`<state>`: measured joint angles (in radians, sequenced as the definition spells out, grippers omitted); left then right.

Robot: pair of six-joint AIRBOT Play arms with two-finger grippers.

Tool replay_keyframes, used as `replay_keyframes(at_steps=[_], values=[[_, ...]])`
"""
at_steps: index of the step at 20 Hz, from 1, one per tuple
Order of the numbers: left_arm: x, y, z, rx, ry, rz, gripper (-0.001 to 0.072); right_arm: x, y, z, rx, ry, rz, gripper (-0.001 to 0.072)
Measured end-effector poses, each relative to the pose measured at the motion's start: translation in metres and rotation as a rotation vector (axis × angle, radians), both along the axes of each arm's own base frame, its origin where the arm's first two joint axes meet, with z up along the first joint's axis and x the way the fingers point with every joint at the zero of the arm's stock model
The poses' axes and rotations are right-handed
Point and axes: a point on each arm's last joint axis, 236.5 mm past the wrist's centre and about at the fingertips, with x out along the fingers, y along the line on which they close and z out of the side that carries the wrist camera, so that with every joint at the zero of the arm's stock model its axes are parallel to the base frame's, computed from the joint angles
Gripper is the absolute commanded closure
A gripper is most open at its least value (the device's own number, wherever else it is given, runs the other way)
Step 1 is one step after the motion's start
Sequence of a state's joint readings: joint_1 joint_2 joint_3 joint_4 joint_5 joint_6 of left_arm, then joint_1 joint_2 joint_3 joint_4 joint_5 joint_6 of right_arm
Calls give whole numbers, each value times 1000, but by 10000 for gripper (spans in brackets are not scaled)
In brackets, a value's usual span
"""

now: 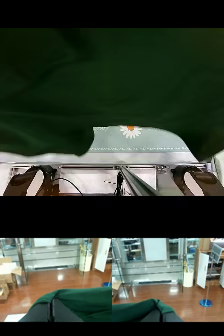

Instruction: Fold the shirts.

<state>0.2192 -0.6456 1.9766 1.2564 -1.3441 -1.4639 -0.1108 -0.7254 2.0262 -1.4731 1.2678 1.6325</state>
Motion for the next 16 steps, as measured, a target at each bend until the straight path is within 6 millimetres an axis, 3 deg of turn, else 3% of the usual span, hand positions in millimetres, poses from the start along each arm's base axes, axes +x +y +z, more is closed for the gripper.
replay_keyframes(at_steps=[4,7,16], values=[[-43,-18,22,4,-89,-40,688,-25,10,-3,4,4,31,680],[-72,-28,28,-24,-109,-57,689,-46,15,-19,13,61,43,680],[-94,-51,-38,-76,187,-131,689,-81,15,-91,8,350,29,680]])
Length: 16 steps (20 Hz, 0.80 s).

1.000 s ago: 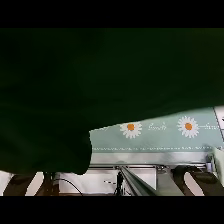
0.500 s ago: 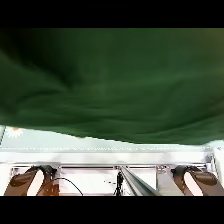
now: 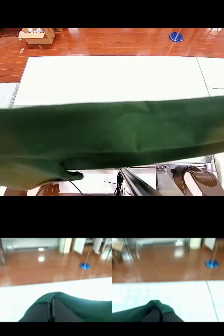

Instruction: Fold the shirts.

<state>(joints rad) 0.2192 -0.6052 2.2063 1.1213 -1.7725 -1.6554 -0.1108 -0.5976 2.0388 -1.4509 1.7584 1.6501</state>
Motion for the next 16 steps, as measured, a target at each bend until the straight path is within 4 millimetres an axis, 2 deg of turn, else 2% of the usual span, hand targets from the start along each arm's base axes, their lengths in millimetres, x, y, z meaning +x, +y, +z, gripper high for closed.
replay_keyframes(at_steps=[2,4,7,9,11,14,16], values=[[3,1,-7,-1,38,-2,689,-3,-8,-9,-19,40,-27,681],[15,4,-18,-6,97,-1,689,1,-19,-16,-45,83,-65,681],[47,13,-57,13,255,-11,688,27,-28,-28,-65,167,-80,681],[75,23,-95,22,392,-14,689,57,-28,-47,-64,266,-59,681],[102,31,-141,16,552,-31,689,92,-30,-77,-64,394,-35,681],[148,41,-204,-4,723,-56,688,151,-34,-140,-81,626,19,681],[187,48,-240,-23,790,-65,688,193,-37,-178,-89,726,49,680]])
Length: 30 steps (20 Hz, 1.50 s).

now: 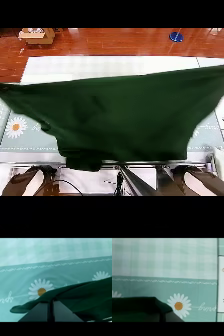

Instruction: Fold the shirts.

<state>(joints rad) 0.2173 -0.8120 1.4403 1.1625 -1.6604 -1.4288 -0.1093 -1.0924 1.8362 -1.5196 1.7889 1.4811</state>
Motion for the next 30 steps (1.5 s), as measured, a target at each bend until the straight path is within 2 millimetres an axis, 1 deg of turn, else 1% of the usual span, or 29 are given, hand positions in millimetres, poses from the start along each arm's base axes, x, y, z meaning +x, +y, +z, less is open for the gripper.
replay_keyframes(at_steps=[2,5,6,9,10,12,15,17,20,23,25,28,30], values=[[39,3,-31,-24,45,-7,688,43,-3,-34,3,47,19,680],[104,1,-70,-58,42,-5,689,104,0,-77,36,51,41,680],[128,-4,-82,-66,22,-6,688,123,1,-89,50,39,44,680],[184,-27,-115,-70,-42,-26,688,173,11,-119,116,-17,54,680],[198,-35,-125,-68,-61,-31,688,187,15,-128,140,-32,54,680],[229,-50,-137,-70,-129,-23,688,212,21,-146,186,-62,47,680],[262,-61,-161,-59,-188,-3,688,239,24,-179,225,-68,30,680],[273,-60,-185,-44,-178,3,688,250,24,-203,235,-56,23,680],[283,-51,-213,-27,-154,25,688,265,21,-227,227,-61,23,680],[289,-40,-233,-13,-134,44,688,277,17,-237,195,-95,51,680],[290,-33,-248,-4,-111,50,688,284,14,-238,179,-122,62,680],[286,-30,-271,0,-60,47,688,288,13,-245,171,-125,67,680],[283,-30,-283,0,-27,41,687,287,14,-257,181,-99,56,680]])
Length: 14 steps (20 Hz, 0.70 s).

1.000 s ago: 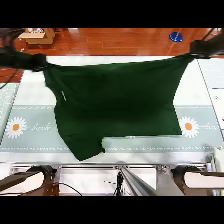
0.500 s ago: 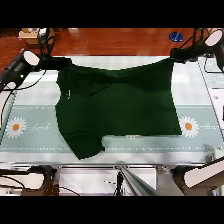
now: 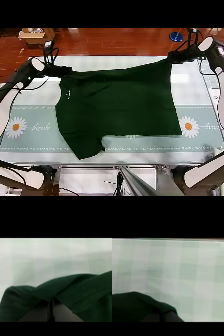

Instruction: Fold the shirts.

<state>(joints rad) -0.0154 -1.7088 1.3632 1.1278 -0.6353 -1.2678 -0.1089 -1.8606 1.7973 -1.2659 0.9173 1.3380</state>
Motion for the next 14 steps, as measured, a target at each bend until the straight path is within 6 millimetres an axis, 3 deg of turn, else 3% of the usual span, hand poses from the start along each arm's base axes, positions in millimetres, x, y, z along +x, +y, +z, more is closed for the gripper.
replay_keyframes(at_steps=[3,7,10,14], values=[[-5,0,-3,-6,33,-11,687,-8,3,-11,20,55,-5,680],[-14,6,22,-22,83,-45,688,-28,-3,4,10,100,20,680],[-38,15,25,-45,194,-66,687,-51,-14,12,3,165,26,680],[-70,21,17,-47,342,-99,688,-80,-19,4,12,286,34,680]])
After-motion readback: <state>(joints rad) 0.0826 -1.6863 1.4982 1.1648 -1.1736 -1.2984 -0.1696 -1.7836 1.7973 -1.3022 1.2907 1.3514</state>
